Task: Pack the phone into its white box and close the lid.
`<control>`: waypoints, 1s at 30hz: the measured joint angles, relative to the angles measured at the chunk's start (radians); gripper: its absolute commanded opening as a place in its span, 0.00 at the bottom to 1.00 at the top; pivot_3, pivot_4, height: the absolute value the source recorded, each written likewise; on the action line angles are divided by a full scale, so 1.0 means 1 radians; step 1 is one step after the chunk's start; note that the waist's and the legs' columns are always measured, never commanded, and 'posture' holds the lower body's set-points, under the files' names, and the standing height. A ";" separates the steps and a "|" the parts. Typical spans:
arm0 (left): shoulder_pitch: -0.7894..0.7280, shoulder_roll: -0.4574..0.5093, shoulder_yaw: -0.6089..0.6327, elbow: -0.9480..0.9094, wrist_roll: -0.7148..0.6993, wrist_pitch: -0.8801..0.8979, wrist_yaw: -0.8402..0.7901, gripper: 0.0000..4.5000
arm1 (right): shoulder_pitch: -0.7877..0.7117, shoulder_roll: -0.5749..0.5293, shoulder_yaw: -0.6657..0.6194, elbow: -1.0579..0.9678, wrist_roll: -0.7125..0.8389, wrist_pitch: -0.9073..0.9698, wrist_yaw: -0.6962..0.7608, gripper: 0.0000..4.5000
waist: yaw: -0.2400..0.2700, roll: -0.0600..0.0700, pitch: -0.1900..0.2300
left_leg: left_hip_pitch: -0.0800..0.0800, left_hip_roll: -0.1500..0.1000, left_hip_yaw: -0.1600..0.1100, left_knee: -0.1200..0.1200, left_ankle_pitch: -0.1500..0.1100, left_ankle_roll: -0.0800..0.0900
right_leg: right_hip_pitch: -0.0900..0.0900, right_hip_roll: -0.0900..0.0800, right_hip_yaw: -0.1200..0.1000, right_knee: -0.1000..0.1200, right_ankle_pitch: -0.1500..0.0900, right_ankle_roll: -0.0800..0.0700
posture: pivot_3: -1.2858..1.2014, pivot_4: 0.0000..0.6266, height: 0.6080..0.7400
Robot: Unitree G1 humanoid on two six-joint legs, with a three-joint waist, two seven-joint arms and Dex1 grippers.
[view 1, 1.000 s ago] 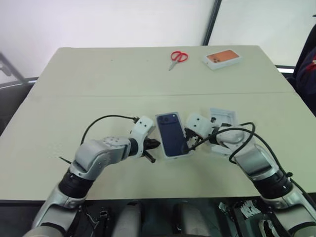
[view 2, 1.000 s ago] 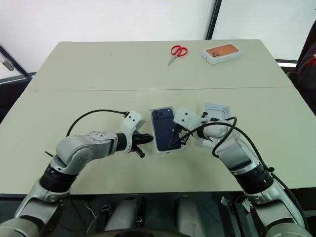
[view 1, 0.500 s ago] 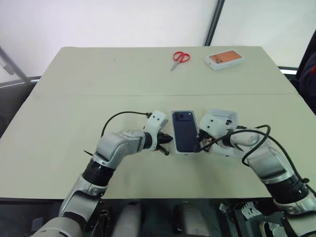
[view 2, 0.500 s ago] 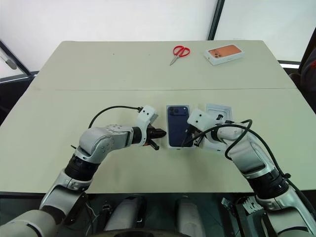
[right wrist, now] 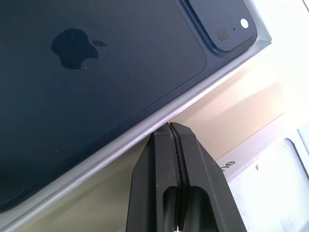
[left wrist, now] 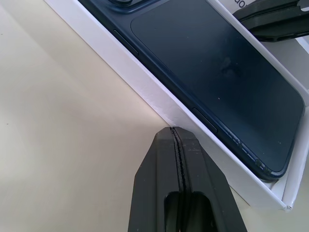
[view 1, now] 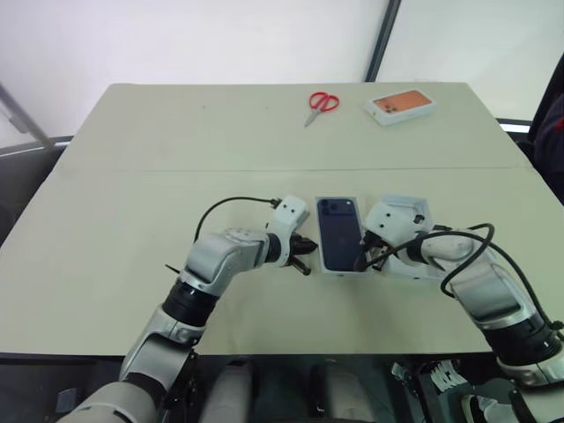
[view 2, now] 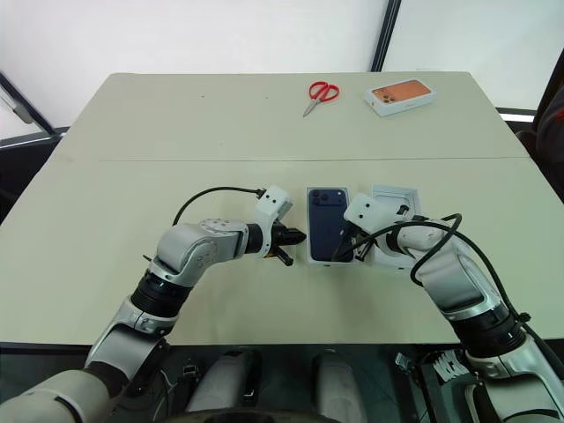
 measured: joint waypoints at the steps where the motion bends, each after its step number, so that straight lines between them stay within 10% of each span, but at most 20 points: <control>1: 0.000 0.000 0.001 0.000 0.002 0.000 -0.003 0.01 | 0.000 -0.001 0.000 0.000 0.000 0.000 0.002 0.00 | 0.000 0.000 0.000 | 0.000 0.000 0.000 0.000 0.000 0.000 | 0.000 0.000 0.000 0.000 0.000 0.000 | 0.52 0.24 1.00; 7: 0.027 0.007 0.038 -0.033 -0.002 0.017 -0.011 0.01 | -0.005 -0.044 -0.013 -0.043 0.024 0.006 0.043 0.00 | -0.002 0.000 0.000 | 0.000 0.000 0.000 0.000 0.000 0.000 | -0.001 0.000 0.000 0.000 0.000 0.000 | 0.52 0.24 1.00; 16: 0.132 0.204 0.186 -0.192 -0.033 -0.013 -0.096 0.00 | -0.095 -0.078 -0.177 -0.144 0.230 0.307 0.127 0.99 | -0.022 0.001 0.000 | 0.000 0.003 0.000 -0.002 0.000 0.000 | -0.001 0.001 0.000 0.000 0.000 0.000 | 0.52 0.24 1.00; 30: 0.369 0.419 0.131 -0.264 0.074 -0.618 -0.487 0.00 | -0.345 0.119 -0.218 0.176 0.288 0.851 -0.169 0.99 | -0.018 0.003 0.001 | -0.003 0.003 0.002 -0.003 0.000 0.000 | -0.005 -0.001 0.002 0.000 0.000 -0.001 | 0.52 0.24 1.00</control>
